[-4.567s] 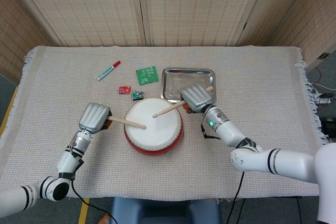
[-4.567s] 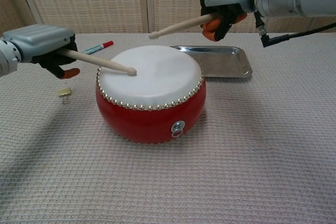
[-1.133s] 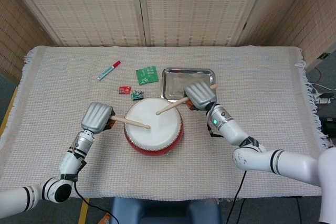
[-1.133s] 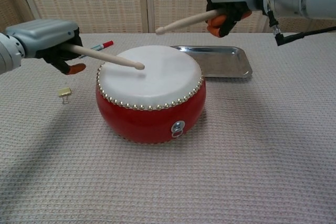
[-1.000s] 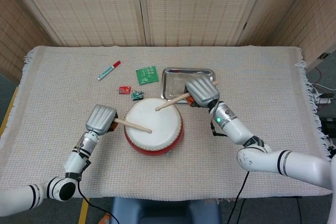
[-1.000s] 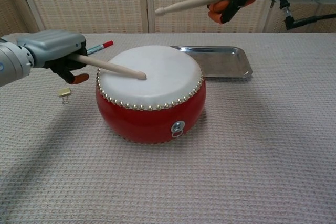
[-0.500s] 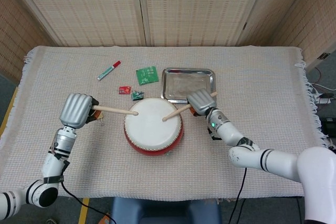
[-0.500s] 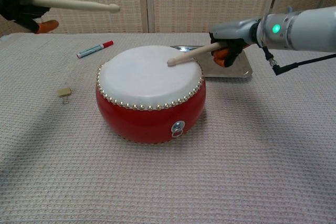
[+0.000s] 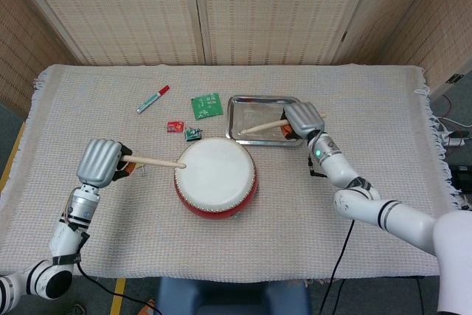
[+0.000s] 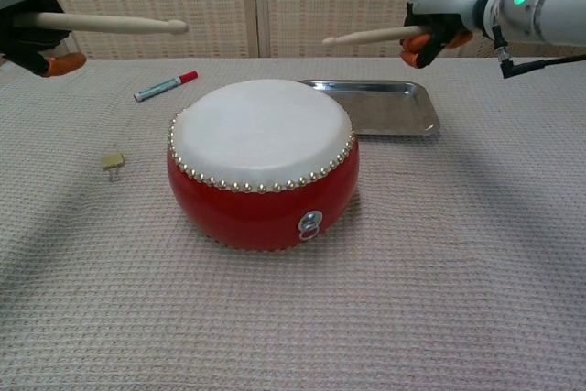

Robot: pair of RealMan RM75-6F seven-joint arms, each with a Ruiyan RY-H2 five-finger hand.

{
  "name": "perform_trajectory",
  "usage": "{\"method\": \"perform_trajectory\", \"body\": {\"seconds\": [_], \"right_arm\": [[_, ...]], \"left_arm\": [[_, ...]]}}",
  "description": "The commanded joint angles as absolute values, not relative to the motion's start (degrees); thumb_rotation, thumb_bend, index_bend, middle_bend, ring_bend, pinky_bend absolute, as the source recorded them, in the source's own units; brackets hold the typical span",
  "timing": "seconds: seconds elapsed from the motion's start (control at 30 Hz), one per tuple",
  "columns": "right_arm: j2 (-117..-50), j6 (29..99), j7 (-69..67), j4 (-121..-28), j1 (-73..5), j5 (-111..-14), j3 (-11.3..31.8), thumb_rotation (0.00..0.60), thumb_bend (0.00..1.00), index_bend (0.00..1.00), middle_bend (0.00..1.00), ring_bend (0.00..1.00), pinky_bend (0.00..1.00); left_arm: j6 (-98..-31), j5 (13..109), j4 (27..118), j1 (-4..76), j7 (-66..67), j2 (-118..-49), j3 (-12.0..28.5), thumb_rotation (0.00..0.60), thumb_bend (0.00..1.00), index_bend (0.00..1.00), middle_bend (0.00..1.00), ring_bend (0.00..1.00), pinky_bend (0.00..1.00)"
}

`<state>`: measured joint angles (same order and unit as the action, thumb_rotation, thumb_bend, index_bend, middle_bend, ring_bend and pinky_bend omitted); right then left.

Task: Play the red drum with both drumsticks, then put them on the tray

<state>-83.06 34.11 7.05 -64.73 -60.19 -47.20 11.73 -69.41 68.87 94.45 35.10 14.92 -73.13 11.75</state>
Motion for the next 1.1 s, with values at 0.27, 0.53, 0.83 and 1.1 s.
{"method": "perform_trajectory", "body": {"seconds": [0.27,0.53,0.83,1.1], "right_arm": [[-98.7,21.7,0.3,-37.3,-64.3,-49.9,13.5,0.6,0.33,1.0,0.99,0.89,1.0],[-106.0,15.2,-5.4,-23.4,-68.5,-53.9,16.4,0.6,0.22,0.75,0.69,0.54,0.74],[-110.6,12.2,-10.2,-15.9,-70.8,-58.1,18.0,0.6,0.18,0.33,0.34,0.21,0.44],[-111.0,11.7,-13.2,-14.5,-70.8,-60.5,18.5,0.6,0.18,0.21,0.25,0.14,0.37]], "left_arm": [[-69.2,68.7,95.0,34.2,13.6,-72.0,12.0,0.6,0.41,1.0,1.0,1.0,1.0],[-69.3,68.9,96.0,33.6,13.7,-71.0,12.1,0.6,0.42,1.0,1.0,1.0,1.0],[-69.3,68.7,96.5,33.2,13.3,-70.6,12.5,0.6,0.41,1.0,1.0,1.0,1.0],[-69.0,68.3,96.0,33.2,12.9,-70.6,12.8,0.6,0.41,1.0,1.0,1.0,1.0]]}}
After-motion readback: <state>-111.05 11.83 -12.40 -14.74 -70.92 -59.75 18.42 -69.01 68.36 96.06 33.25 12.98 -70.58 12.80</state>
